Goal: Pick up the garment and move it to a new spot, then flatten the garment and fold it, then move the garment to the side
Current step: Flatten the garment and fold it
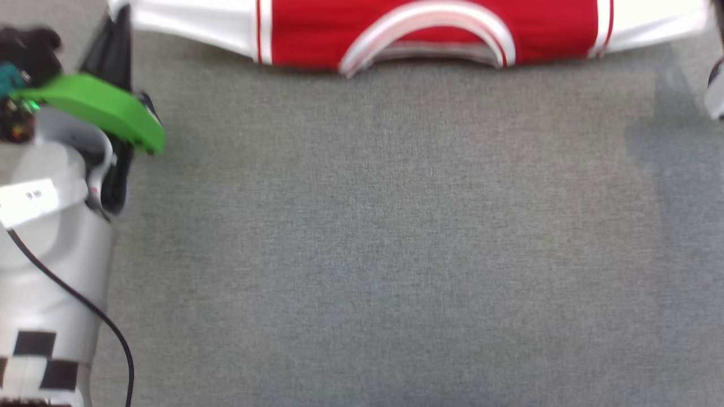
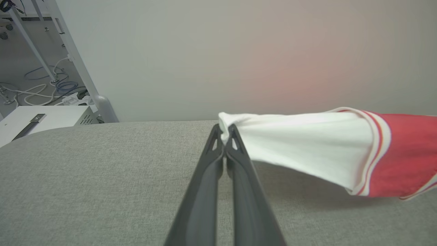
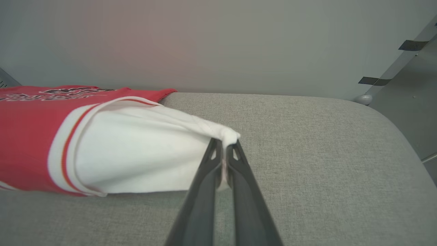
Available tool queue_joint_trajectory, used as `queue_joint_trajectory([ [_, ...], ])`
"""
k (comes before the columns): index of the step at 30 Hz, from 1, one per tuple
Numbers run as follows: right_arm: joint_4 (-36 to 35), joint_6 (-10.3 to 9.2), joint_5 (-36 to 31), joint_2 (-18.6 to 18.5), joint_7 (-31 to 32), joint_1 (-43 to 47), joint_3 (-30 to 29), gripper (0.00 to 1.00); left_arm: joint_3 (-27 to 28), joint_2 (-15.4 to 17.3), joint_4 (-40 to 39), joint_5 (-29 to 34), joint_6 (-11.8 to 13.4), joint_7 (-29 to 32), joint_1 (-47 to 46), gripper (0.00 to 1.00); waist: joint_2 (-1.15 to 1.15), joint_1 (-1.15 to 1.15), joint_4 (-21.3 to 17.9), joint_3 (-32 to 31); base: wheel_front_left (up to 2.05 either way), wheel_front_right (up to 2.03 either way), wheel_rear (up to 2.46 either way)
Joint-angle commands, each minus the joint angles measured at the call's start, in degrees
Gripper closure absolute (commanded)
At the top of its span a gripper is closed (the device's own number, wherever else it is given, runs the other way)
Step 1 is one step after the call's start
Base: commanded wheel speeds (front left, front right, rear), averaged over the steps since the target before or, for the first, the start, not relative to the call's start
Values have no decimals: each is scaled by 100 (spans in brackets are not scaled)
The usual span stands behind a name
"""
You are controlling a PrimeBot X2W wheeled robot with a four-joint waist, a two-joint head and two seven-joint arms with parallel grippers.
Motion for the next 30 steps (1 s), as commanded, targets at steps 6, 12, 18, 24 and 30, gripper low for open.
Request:
queue_joint_trajectory([
  [6, -261, -12, 419, -372, 485, 913, 81, 100, -200, 284, -298, -308, -14, 864, 1054, 100, 0, 0, 179, -1065, 0, 0, 0],
  [12, -517, -12, 684, -587, 791, 1651, -40, 100, -362, 528, -824, -509, 1, 1717, 1922, 100, 0, 0, 251, -1487, 0, 0, 0],
  [18, -898, -12, 898, -771, 1150, 2465, -192, 100, -497, 690, -1525, -781, 46, 2409, 2800, 100, 0, 0, 279, -1824, 0, 0, 0],
  [24, -1456, -12, 1092, -926, 1644, 3381, -558, 100, -465, 911, -2279, -1090, 238, 2980, 3627, 100, 0, 0, 292, -2057, 0, 0, 0],
  [30, -2081, -12, 1190, -930, 2268, 4435, -1147, 100, -461, 1106, -3033, -1421, 424, 3519, 4435, 100, 0, 0, 319, -2220, 0, 0, 0],
])
